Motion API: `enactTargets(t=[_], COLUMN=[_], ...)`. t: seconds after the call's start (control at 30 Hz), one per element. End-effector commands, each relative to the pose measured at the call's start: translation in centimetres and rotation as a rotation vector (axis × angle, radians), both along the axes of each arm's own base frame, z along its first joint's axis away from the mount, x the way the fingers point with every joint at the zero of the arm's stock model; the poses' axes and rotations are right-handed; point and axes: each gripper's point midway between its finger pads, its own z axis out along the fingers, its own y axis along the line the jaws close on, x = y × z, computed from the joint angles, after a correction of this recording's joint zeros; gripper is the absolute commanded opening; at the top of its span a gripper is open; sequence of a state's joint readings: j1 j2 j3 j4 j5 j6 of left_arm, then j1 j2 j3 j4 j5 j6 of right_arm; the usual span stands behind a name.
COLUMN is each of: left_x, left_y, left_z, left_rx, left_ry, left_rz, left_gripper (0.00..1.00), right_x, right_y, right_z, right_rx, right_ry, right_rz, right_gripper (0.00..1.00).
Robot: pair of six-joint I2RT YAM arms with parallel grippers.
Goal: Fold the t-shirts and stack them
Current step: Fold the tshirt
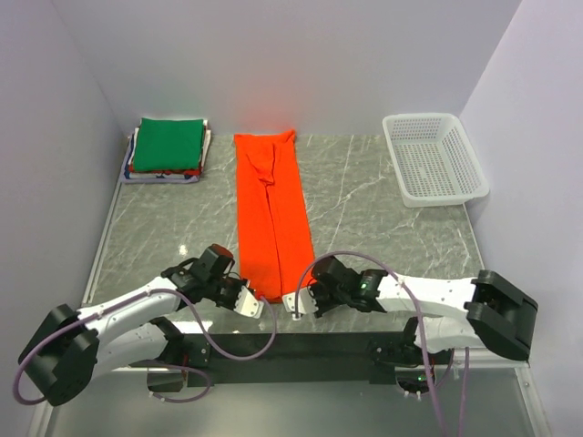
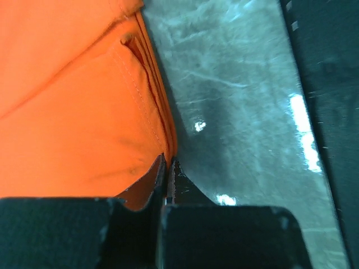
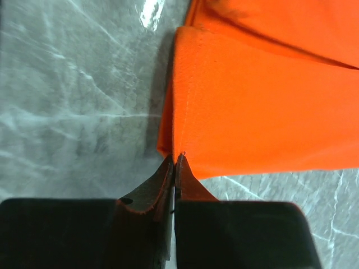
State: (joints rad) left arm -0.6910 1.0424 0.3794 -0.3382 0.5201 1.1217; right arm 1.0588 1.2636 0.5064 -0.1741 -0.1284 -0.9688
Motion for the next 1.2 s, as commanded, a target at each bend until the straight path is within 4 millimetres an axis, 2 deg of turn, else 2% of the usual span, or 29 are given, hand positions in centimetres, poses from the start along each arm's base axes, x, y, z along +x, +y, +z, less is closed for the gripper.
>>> enactTargets(t=[0.0,0.07,0.2,0.27,0.37,0.43,0.5,0.63,0.73,0.8,0.83,0.87,0.93,0.97,1.0,1.07,1.1,1.13,1.17], left_x=[-1.6,-2.5,-3.6,-2.4,-0.2,1.4,2.5,6.0,8.2,9.5,10.3,10.9,12.7,13.3,14.1,15.4,16.1,17.0,17.5], left_y=[-0.7,-0.8,-1.2,-1.5,-0.5,-0.2,-0.2,0.0,0.1,0.4,0.3,0.4,0.6,0.6,0.9,0.9,1.2,1.2,1.2], left_z=[2.4,3.4,5.0,5.8,5.1,5.8,6.0,7.7,8.1,7.8,8.4,8.0,8.7,8.5,8.6,8.5,8.6,9.0,8.4], left_rx=[-0.046,-0.071,-0.119,-0.132,-0.095,-0.118,-0.124,-0.159,-0.166,-0.162,-0.179,-0.178,-0.199,-0.200,-0.202,-0.211,-0.210,-0.213,-0.213], left_ry=[0.039,0.036,0.045,0.016,-0.016,-0.038,-0.041,-0.095,-0.127,-0.119,-0.140,-0.132,-0.193,-0.202,-0.229,-0.250,-0.269,-0.287,-0.277], left_rz=[-0.057,-0.087,-0.087,-0.028,0.028,0.040,0.044,0.081,0.086,0.100,0.095,0.098,0.099,0.097,0.095,0.091,0.090,0.086,0.082], left_gripper=[0.01,0.01,0.01,0.01,0.01,0.01,0.01,0.01,0.01,0.01,0.01,0.01,0.01,0.01,0.01,0.01,0.01,0.01,0.01], right_x=[-1.6,-2.2,-3.3,-2.9,-1.4,0.3,2.2,5.5,8.2,9.3,10.3,11.1,12.9,13.8,14.6,16.7,17.4,18.6,19.3], right_y=[0.3,0.3,0.3,0.3,-0.2,-0.5,-0.5,0.0,0.8,0.9,0.7,0.9,1.4,1.1,1.2,1.5,1.7,2.3,2.5], right_z=[2.8,4.0,5.2,5.3,4.6,4.4,5.0,6.0,7.5,7.7,7.3,7.7,7.9,7.9,7.4,8.4,7.7,8.8,8.9], right_rx=[0.035,0.053,0.062,0.065,0.055,0.048,0.051,0.038,0.046,0.046,0.029,0.035,0.037,0.035,0.022,0.037,0.024,0.040,0.042], right_ry=[0.073,0.073,0.086,0.065,-0.008,-0.049,-0.068,-0.100,-0.137,-0.142,-0.144,-0.161,-0.190,-0.196,-0.195,-0.223,-0.214,-0.234,-0.237], right_rz=[-0.015,0.001,0.021,0.017,0.026,0.020,-0.008,-0.012,-0.013,-0.014,-0.016,-0.017,-0.008,-0.019,-0.012,-0.029,-0.024,-0.026,-0.027], right_gripper=[0.00,0.00,0.00,0.00,0.00,0.00,0.00,0.00,0.00,0.00,0.00,0.00,0.00,0.00,0.00,0.00,0.00,0.00,0.00])
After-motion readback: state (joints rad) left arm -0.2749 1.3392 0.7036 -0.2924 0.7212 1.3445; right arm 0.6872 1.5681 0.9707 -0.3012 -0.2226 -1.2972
